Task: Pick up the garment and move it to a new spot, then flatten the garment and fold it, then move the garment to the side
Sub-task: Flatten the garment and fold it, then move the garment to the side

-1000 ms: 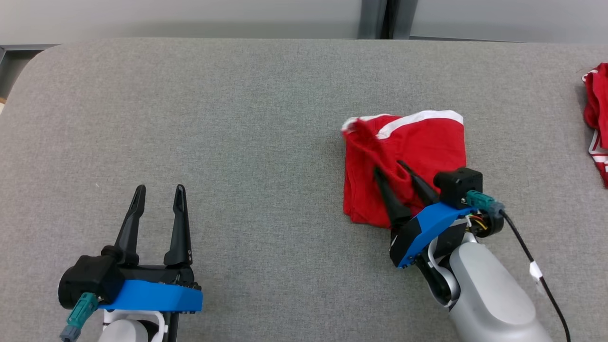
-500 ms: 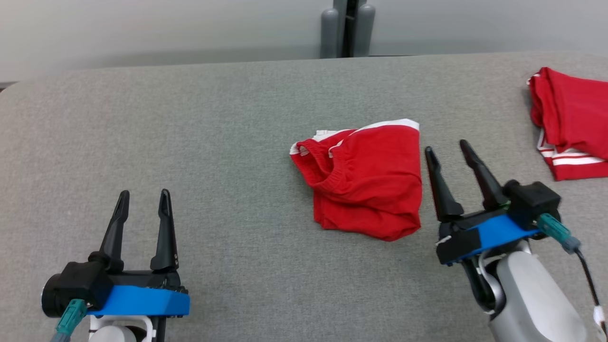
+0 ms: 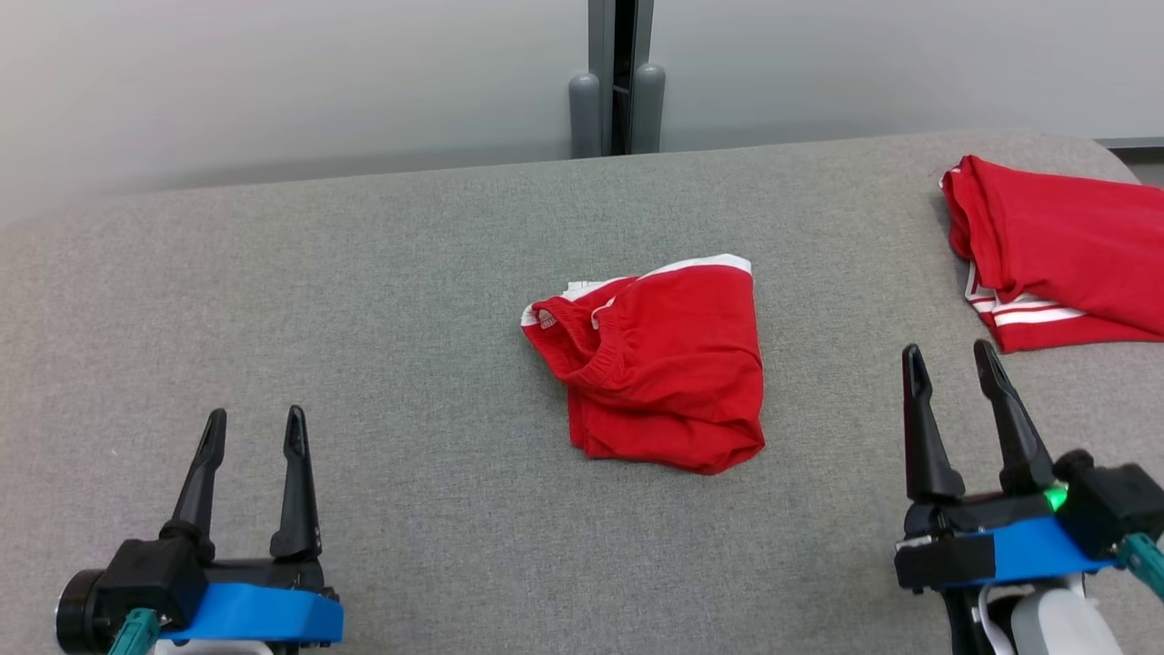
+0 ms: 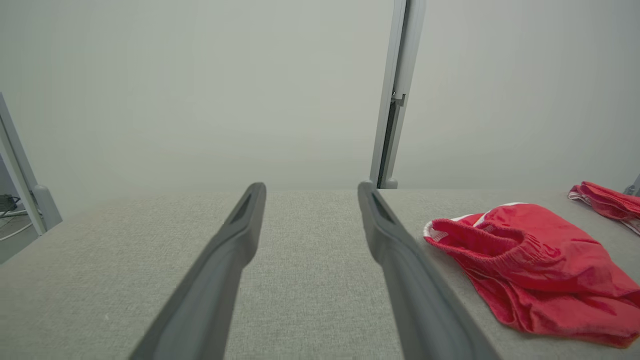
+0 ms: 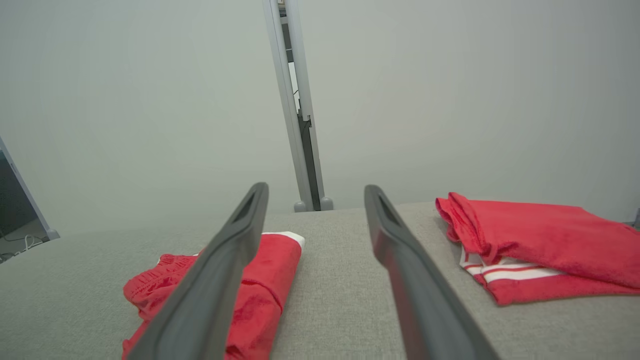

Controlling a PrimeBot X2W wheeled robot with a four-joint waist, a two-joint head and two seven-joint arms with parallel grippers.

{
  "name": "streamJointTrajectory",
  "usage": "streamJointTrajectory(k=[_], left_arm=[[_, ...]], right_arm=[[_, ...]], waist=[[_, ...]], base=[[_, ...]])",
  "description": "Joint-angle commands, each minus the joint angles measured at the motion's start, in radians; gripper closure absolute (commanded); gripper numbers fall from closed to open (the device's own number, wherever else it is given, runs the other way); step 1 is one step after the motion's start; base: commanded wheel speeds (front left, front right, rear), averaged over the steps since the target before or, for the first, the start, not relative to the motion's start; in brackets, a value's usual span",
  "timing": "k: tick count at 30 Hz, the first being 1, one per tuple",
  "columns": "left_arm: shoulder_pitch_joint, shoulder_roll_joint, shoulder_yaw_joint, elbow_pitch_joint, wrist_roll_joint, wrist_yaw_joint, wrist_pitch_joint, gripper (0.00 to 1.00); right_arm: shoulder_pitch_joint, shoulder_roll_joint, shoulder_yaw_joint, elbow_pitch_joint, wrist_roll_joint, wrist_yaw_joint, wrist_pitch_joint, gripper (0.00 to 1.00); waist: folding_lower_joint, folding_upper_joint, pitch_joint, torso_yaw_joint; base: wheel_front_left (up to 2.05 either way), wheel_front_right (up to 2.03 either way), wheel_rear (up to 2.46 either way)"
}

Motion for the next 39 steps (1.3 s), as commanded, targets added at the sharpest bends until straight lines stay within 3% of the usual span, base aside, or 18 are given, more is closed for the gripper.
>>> streamJointTrajectory(k=[1, 14, 21, 28, 39], left_arm=[[0.020, 0.004, 0.008, 0.004, 0.011, 0.007, -0.003, 0.00], [0.049, 0.003, 0.020, 0.029, 0.030, 0.015, -0.003, 0.00], [0.030, 0.003, 0.026, 0.024, 0.024, 0.012, -0.003, 0.00], [-0.005, 0.003, -0.005, 0.018, 0.018, 0.008, -0.003, 0.00], [-0.066, 0.003, -0.041, 0.021, -0.005, 0.008, -0.003, 0.00]], right_arm=[[0.034, 0.009, -0.006, -0.017, -0.008, 0.000, -0.004, 0.00], [0.112, 0.035, 0.004, -0.015, -0.026, 0.000, -0.005, 0.00], [0.049, 0.046, 0.006, 0.015, -0.029, 0.000, -0.005, 0.00], [-0.188, 0.042, 0.071, 0.144, -0.063, 0.000, 0.034, 0.00], [-0.401, 0.026, 0.009, 0.442, -0.121, 0.000, 0.191, 0.00]], waist=[[0.0000, 0.0000, -0.008, 0.000], [0.0000, 0.0000, -0.032, 0.010], [0.0000, 0.0000, -0.017, 0.013], [0.0000, 0.0000, 0.025, 0.034], [0.0000, 0.0000, 0.104, 0.111]], base=[[0.00, 0.00, 0.00], [0.00, 0.00, 0.00], [0.00, 0.00, 0.00], [0.00, 0.00, 0.00], [0.00, 0.00, 0.00]])
